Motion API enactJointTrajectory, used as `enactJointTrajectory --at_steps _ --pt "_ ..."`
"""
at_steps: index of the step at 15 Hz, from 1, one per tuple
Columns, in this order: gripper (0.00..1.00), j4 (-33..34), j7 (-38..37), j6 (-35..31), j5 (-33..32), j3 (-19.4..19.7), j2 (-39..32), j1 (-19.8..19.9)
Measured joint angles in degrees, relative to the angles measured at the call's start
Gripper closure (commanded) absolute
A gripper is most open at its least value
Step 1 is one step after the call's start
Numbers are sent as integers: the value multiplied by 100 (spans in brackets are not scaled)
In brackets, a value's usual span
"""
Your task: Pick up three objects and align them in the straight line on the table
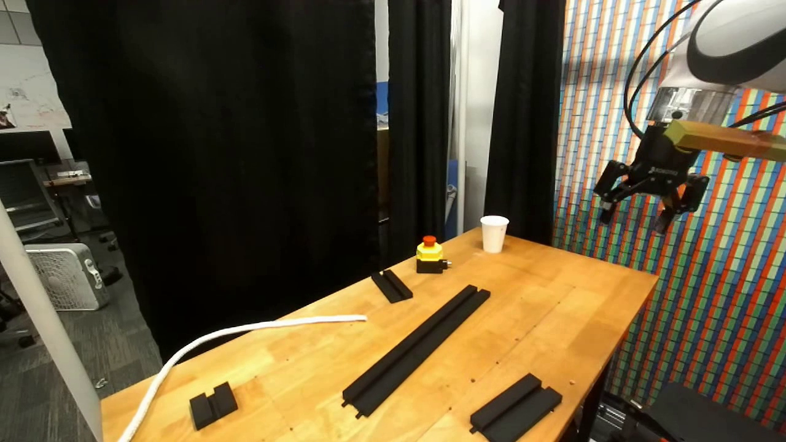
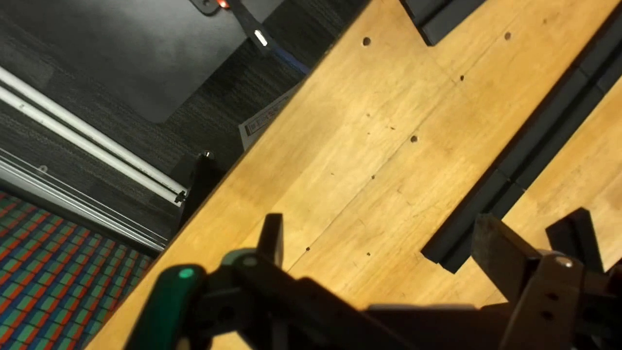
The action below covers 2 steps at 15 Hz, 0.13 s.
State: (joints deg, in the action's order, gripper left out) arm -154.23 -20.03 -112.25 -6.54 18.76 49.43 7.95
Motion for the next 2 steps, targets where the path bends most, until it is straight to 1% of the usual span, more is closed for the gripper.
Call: enactJointTrajectory --at_steps 1,2 --pt "0 66 303 136 25 -13 29 90" --pt "0 101 456 187 34 -21 36 138"
